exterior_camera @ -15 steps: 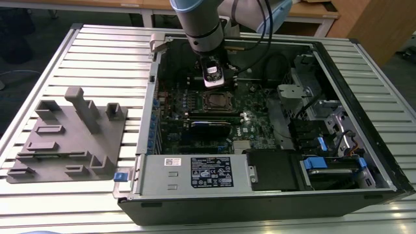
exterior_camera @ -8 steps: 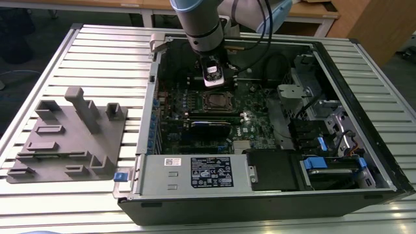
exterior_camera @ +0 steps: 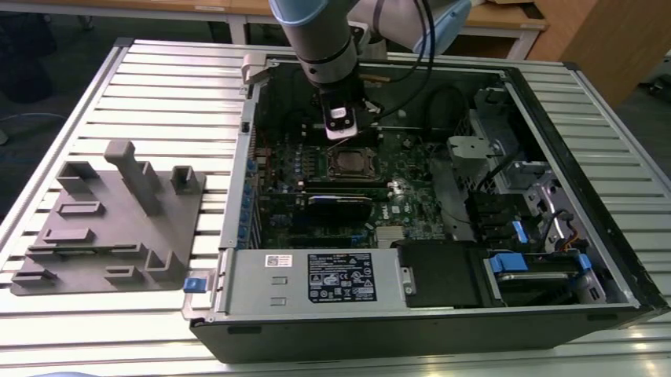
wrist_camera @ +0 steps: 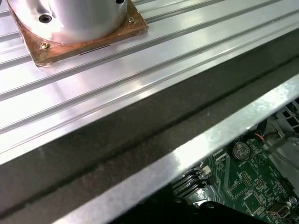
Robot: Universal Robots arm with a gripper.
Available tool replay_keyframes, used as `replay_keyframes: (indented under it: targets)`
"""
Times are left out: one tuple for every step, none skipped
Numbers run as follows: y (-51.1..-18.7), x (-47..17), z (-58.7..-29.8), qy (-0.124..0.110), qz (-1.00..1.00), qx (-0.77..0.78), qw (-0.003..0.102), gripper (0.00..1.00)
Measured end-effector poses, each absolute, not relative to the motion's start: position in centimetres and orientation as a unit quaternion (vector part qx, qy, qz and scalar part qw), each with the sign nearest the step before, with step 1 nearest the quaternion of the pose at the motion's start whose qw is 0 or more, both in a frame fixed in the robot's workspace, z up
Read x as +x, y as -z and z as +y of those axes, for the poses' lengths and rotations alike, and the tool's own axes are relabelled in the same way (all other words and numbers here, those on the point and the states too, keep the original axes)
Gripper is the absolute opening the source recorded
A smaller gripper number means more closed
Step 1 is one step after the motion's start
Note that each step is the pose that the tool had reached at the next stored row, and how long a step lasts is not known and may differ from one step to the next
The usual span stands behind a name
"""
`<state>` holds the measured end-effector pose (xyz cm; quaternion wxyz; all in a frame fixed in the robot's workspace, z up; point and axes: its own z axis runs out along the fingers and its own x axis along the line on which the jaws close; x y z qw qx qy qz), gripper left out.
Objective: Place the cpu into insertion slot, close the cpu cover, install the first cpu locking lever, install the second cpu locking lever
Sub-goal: 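Install the first cpu locking lever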
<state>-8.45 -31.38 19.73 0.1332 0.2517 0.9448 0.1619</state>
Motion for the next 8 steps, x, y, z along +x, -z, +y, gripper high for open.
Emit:
replay_keyframes:
  targets:
    - [-19.73, -8.46, -31.38, -0.162, 0.945, 0.252, 0.133, 0.11]
    - [-19.73, -8.46, -31.37, -0.163, 0.945, 0.252, 0.133, 0.11]
    - [-19.72, -8.47, -31.36, -0.163, 0.945, 0.252, 0.133, 0.11]
    - [-19.72, -8.47, -31.36, -0.164, 0.944, 0.252, 0.133, 0.11]
    - [-19.72, -8.48, -31.35, -0.164, 0.944, 0.252, 0.133, 0.11]
    - [-19.71, -8.48, -31.34, -0.165, 0.944, 0.252, 0.132, 0.11]
    - [-19.71, -8.49, -31.34, -0.165, 0.944, 0.252, 0.132, 0.11]
    - [-19.64, -8.59, -31.21, -0.176, 0.942, 0.254, 0.13, 0.11]
